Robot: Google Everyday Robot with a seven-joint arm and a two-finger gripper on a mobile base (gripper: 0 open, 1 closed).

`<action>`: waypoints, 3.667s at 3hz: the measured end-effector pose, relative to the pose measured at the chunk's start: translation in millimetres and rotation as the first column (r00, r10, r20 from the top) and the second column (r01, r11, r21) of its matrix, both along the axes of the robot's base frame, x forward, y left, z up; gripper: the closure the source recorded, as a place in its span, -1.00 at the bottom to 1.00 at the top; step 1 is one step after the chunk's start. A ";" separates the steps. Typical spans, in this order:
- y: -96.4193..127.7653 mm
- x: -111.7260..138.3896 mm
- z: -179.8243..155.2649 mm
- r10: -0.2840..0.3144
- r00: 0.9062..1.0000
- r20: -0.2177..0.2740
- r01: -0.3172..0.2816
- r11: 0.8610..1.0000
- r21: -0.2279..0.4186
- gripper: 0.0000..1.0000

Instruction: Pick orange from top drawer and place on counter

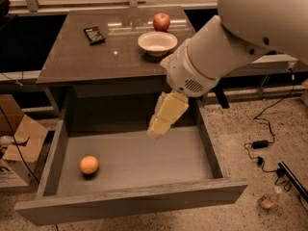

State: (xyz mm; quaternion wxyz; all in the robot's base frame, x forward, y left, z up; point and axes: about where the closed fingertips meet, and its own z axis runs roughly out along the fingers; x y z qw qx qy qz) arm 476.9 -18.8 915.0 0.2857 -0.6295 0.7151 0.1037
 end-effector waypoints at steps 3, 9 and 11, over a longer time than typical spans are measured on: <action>48.7 16.5 -43.6 0.105 0.994 0.008 -0.105 0.991 0.087 -1.00; 160.9 25.7 -216.7 0.165 0.974 -0.152 -0.134 0.971 0.197 -1.00; 205.4 15.9 -299.3 0.159 0.953 -0.258 -0.088 0.960 0.266 -1.00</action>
Offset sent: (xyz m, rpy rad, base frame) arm 0.0197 0.0326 -0.0372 0.0618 -0.0221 0.1040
